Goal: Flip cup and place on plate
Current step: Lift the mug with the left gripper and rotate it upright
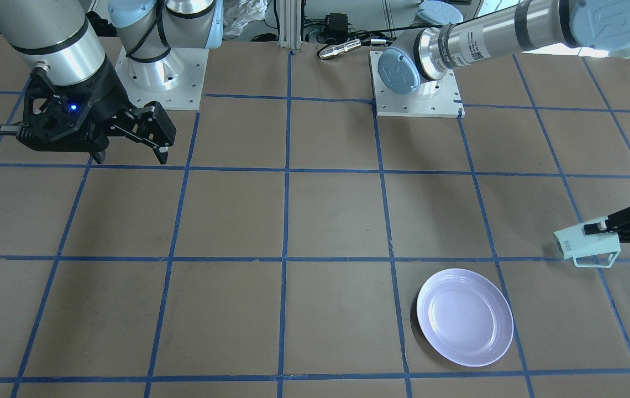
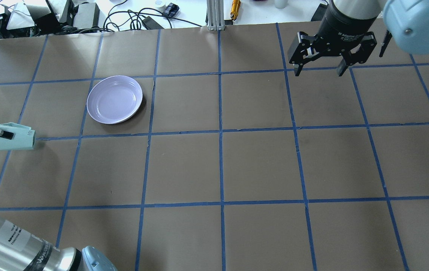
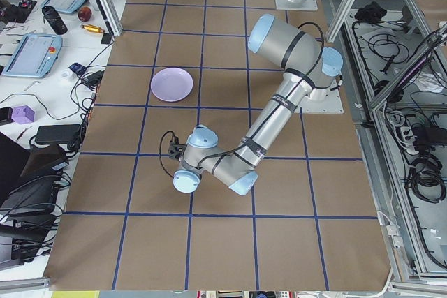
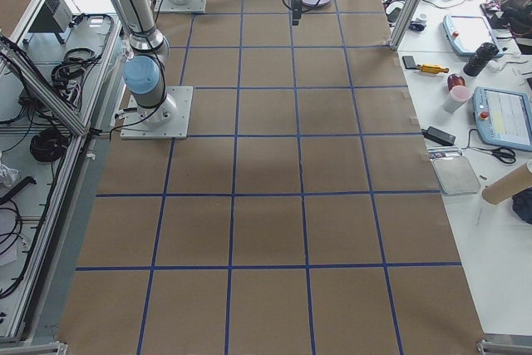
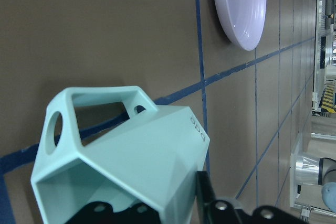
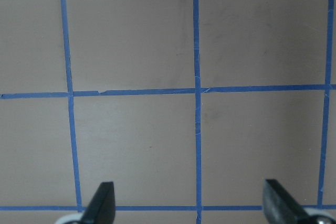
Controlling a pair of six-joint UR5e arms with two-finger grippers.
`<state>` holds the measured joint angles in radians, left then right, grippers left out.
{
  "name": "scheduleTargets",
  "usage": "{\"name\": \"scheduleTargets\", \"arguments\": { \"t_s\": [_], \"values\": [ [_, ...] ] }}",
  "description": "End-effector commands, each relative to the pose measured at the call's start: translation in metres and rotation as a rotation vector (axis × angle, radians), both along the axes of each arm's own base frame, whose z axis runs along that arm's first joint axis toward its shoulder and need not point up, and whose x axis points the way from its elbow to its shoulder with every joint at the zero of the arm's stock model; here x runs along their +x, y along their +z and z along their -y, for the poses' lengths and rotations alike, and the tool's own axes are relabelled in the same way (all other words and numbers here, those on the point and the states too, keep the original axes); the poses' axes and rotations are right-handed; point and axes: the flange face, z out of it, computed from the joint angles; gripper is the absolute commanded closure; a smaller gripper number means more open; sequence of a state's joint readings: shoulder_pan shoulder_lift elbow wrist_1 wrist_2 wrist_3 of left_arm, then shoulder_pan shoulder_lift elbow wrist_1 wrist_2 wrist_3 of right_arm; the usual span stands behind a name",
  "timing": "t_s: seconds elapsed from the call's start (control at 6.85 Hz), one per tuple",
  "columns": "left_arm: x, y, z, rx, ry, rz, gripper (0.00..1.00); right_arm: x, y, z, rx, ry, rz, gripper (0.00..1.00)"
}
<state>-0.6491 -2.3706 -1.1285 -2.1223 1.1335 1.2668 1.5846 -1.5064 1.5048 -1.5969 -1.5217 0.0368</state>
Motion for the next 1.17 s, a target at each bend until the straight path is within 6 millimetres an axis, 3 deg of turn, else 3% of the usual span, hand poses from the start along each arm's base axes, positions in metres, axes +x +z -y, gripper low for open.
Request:
{"name": "scheduleTargets", "arguments": {
  "t_s": [0.0,0.15,0.44,0.73,1.02],
  "values": [
    [0.001,0.022,0.004,0.000,-0.005,0.000,1.00,0.000,0.000,0.000,0.000,0.000,0.000,0.00],
    [-0.008,0.035,0.011,-0.011,-0.017,0.016,1.00,0.000,0.000,0.000,0.000,0.000,0.000,0.00],
    [-0.046,0.085,0.025,-0.012,-0.064,0.069,1.00,0.000,0.000,0.000,0.000,0.000,0.000,0.00],
    [-0.117,0.143,0.037,0.064,-0.082,0.101,1.00,0.000,0.000,0.000,0.000,0.000,0.000,0.00],
    [-0.168,0.173,0.018,0.126,-0.041,0.153,1.00,0.000,0.000,0.000,0.000,0.000,0.000,0.00]
  ]
}}
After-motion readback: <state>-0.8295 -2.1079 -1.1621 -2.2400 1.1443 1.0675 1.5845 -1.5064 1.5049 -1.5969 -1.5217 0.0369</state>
